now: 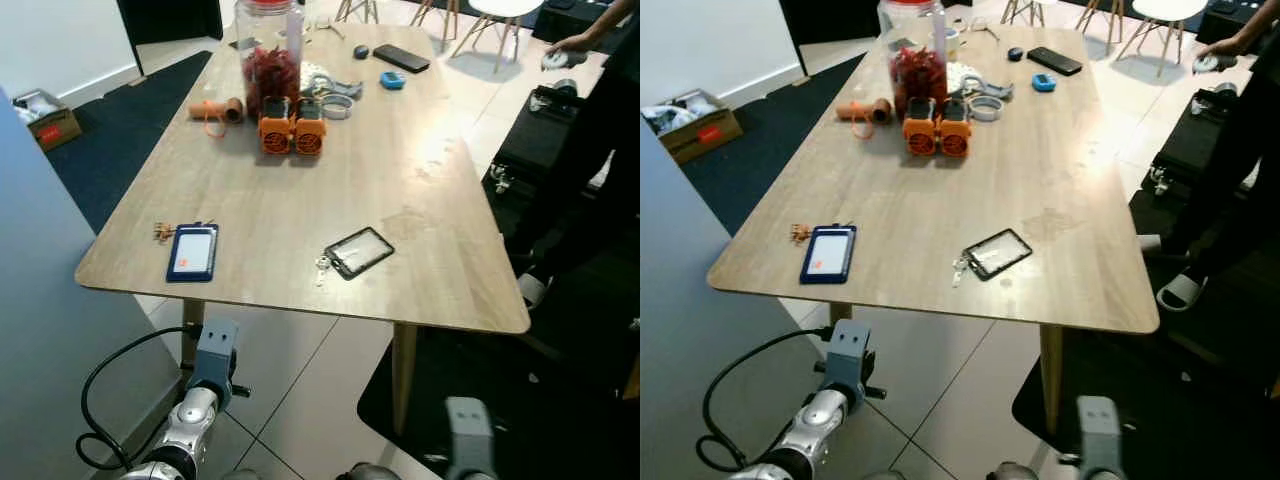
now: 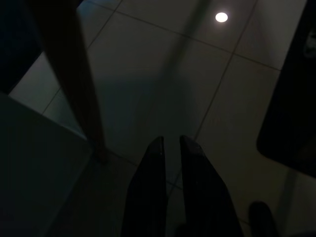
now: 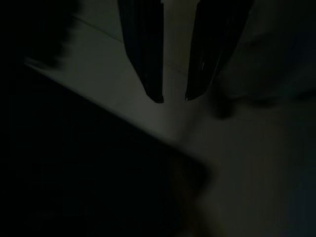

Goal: Hang keys on a hook

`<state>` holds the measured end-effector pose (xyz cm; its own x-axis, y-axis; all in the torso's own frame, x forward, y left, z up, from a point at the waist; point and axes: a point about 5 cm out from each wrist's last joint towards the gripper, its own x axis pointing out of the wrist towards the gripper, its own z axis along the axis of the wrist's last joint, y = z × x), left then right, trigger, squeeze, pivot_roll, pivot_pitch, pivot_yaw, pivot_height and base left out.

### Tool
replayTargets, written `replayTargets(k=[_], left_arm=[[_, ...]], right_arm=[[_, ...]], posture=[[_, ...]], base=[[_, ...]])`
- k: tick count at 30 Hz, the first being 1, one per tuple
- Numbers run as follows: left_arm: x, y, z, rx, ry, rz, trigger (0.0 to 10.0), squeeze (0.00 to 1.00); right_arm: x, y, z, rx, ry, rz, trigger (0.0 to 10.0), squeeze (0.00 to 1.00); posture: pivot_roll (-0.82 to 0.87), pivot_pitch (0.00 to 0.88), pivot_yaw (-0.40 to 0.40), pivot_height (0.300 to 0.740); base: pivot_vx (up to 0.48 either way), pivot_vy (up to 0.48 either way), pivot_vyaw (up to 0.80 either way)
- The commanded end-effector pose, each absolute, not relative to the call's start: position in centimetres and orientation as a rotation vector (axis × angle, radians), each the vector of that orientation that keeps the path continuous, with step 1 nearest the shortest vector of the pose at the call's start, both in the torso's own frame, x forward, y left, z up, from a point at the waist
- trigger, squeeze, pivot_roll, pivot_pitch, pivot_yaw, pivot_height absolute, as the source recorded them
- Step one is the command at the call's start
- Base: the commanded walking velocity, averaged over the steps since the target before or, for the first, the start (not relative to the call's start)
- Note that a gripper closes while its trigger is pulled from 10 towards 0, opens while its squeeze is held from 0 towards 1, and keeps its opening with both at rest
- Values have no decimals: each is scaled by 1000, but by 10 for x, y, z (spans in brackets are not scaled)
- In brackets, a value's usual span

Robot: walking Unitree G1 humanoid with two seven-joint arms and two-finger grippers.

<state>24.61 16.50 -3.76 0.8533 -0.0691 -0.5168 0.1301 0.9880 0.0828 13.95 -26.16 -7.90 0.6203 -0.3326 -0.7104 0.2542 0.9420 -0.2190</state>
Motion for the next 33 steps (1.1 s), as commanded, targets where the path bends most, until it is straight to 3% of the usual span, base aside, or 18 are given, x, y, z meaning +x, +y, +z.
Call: replayTargets(k=[1, 2, 5, 8, 14, 15, 16, 17, 19, 22, 25, 27, 33], left_arm=[[243, 167, -40, 116, 555, -97, 10000, 0], [242, 169, -41, 120, 557, -98, 10000, 0], [242, 169, -41, 120, 559, -98, 10000, 0], [242, 170, -41, 122, 562, -97, 10000, 0], [241, 171, -41, 118, 563, -94, 10000, 0], [241, 171, -42, 118, 565, -94, 10000, 0], [241, 171, -42, 118, 565, -94, 10000, 0], [240, 173, -42, 119, 569, -93, 10000, 0], [240, 173, -42, 120, 570, -93, 10000, 0], [240, 174, -42, 120, 573, -92, 10000, 0], [240, 174, -42, 119, 573, -90, 10000, 0], [240, 174, -42, 116, 572, -88, 10000, 0], [240, 174, -42, 111, 573, -86, 10000, 0]], right_arm=[[135, -275, -75, -113, 808, -427, 10000, 0], [127, -314, -58, -156, 733, -603, 10000, 0], [124, -329, -51, -161, 701, -668, 10000, 0], [124, -374, -18, -173, 550, -843, 10000, 0], [146, -408, 31, -179, 284, -927, 10000, 0], [165, -417, 57, -150, 140, -915, 10000, 0], [165, -417, 57, -150, 140, -915, 10000, 0], [188, -420, 84, -118, 7, -859, 10000, 0], [196, -420, 94, -113, -34, -829, 10000, 0], [245, -400, 137, -92, -178, -581, 10000, 0], [259, -390, 148, -73, -204, -490, 10000, 0], [296, -345, 165, -48, -193, -194, 10000, 0], [326, -255, 164, -42, -109, 265, 10000, 0]], posture=[[44, 50, -26, 740], [36, 48, -22, 740], [36, 47, -21, 740], [33, 46, -21, 740], [33, 49, -20, 740], [31, 54, -15, 740], [31, 54, -15, 740], [28, 58, -12, 740], [28, 58, -12, 740], [32, 61, -14, 740], [33, 62, -14, 740], [33, 63, -15, 740], [37, 67, -16, 740]], base=[[0, 0, 0], [0, 0, 0], [0, 0, 0], [0, 0, 0], [0, 0, 0], [0, 0, 0], [0, 0, 0], [0, 0, 0], [0, 0, 0], [0, 0, 0], [0, 0, 0], [0, 0, 0], [0, 0, 0]])
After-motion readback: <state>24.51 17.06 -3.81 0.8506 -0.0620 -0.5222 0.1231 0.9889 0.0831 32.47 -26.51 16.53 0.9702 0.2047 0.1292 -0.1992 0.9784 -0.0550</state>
